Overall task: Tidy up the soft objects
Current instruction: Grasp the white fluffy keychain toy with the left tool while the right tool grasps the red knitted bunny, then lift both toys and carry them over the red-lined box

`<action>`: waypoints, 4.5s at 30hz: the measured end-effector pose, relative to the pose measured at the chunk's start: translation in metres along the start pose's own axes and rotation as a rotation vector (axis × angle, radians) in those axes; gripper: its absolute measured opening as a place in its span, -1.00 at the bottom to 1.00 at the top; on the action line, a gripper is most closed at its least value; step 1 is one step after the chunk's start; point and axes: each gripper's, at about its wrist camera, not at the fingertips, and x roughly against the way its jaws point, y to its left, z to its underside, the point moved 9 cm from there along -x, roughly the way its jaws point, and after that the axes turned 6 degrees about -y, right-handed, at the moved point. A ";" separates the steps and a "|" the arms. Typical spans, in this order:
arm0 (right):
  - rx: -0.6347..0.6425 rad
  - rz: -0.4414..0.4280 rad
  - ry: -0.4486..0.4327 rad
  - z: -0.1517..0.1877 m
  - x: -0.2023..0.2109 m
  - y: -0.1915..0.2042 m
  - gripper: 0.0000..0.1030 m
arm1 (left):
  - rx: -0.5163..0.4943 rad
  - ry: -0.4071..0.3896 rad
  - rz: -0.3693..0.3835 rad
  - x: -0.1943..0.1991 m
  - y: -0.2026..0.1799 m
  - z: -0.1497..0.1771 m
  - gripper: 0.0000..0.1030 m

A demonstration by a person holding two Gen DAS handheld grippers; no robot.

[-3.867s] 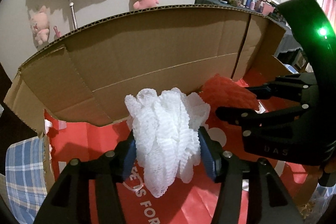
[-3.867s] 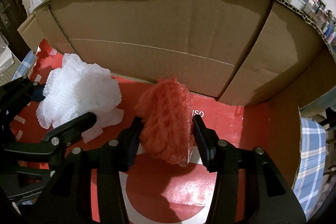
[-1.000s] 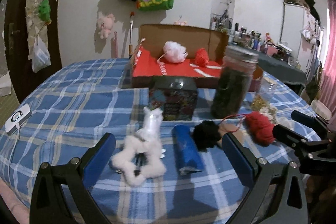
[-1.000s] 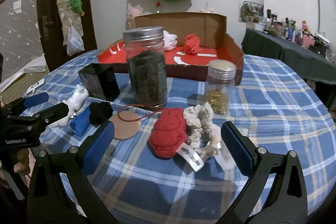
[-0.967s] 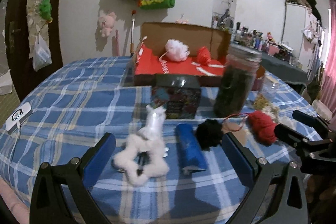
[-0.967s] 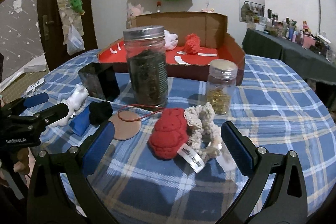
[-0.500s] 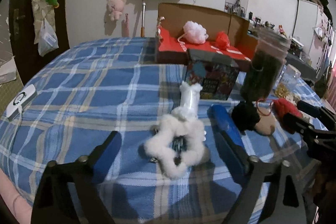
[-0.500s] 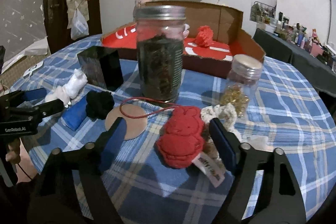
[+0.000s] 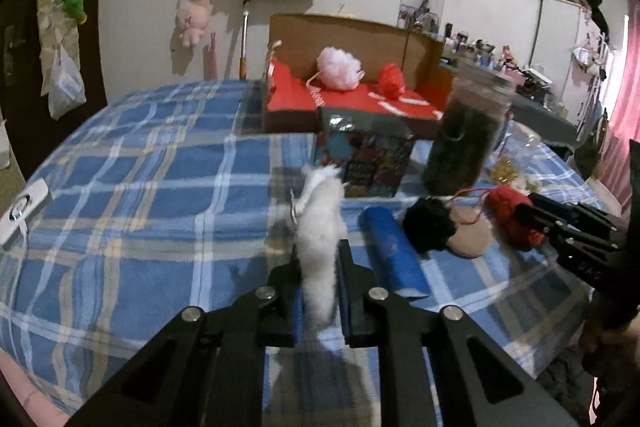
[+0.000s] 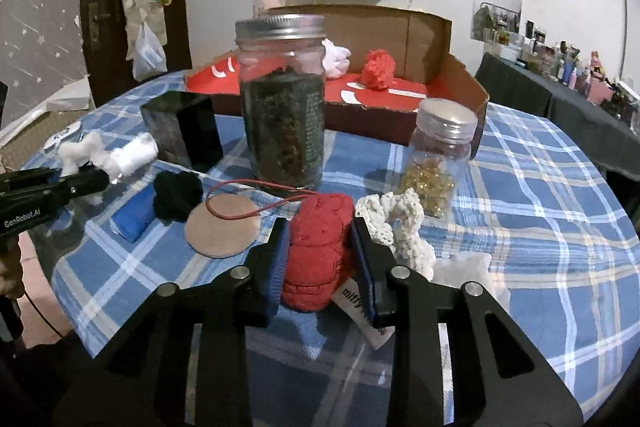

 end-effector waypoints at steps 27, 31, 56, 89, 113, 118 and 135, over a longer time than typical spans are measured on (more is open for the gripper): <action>-0.015 -0.006 -0.048 -0.010 0.028 -0.011 -0.43 | -0.042 0.003 0.305 -0.011 -0.106 -0.025 -0.78; 0.012 0.017 -0.017 -0.001 0.019 -0.011 -0.39 | -0.034 0.028 0.306 -0.018 -0.103 -0.018 -0.78; 0.126 0.078 -0.079 0.010 0.019 0.002 -0.38 | -0.038 0.055 0.280 -0.026 -0.094 0.007 -0.78; -0.234 -0.050 -0.010 -0.014 0.044 -0.086 -0.38 | 0.177 0.094 0.149 -0.016 0.024 -0.036 -0.79; -0.209 -0.147 0.203 -0.025 -0.015 -0.147 -0.38 | -0.009 0.241 0.227 -0.088 0.046 -0.063 -0.79; -0.140 -0.163 0.219 -0.033 -0.026 -0.144 -0.38 | -0.055 0.250 0.269 -0.094 0.039 -0.068 -0.79; -0.034 -0.187 0.229 -0.056 -0.041 -0.144 -0.38 | -0.240 0.239 0.336 -0.103 0.019 -0.093 -0.79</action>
